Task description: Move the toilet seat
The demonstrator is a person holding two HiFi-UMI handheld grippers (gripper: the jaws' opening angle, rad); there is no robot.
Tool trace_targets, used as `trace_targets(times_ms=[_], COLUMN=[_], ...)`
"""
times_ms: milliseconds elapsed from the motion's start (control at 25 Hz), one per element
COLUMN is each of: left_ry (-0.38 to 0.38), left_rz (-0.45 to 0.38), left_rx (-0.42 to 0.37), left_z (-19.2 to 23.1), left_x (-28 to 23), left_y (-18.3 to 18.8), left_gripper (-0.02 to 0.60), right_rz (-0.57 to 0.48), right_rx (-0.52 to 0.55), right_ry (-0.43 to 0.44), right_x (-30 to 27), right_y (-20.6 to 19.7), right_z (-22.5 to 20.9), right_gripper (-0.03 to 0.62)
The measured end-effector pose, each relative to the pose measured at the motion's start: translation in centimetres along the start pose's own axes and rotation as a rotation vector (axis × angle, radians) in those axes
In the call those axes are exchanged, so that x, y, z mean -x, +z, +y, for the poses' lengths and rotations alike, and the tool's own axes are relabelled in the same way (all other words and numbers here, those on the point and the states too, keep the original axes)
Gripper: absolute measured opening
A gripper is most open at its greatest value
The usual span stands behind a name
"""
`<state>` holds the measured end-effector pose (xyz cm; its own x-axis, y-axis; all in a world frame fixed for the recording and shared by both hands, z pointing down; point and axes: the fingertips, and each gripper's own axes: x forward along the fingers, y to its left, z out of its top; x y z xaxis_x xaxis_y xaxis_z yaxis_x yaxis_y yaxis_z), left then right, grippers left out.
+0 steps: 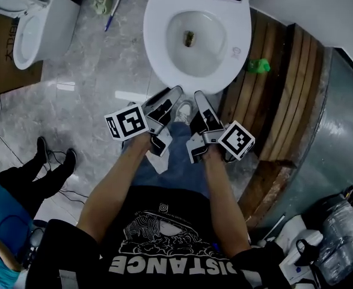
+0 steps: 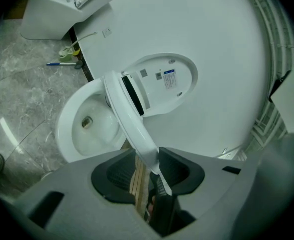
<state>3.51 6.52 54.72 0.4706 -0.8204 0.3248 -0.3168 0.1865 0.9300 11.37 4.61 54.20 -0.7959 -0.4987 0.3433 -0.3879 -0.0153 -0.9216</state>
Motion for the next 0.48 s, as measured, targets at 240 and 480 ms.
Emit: trace_targets(times_ms=[240, 480], left_ry=[-0.023, -0.027], left_rz=[-0.028, -0.063], left_rx=[-0.029, -0.059], left_z=[-3.5, -6.2], left_x=[0.2, 0.7], left_y=[1.7, 3.1], left_gripper=[0.152, 0.15], right_rz=[-0.007, 0.004], right_rx=[-0.014, -0.005], right_ry=[-0.023, 0.045], right_x=[0.7, 0.7], right_y=[1.4, 2.2], right_z=[2.7, 6.2], right_gripper=[0.133, 0.127])
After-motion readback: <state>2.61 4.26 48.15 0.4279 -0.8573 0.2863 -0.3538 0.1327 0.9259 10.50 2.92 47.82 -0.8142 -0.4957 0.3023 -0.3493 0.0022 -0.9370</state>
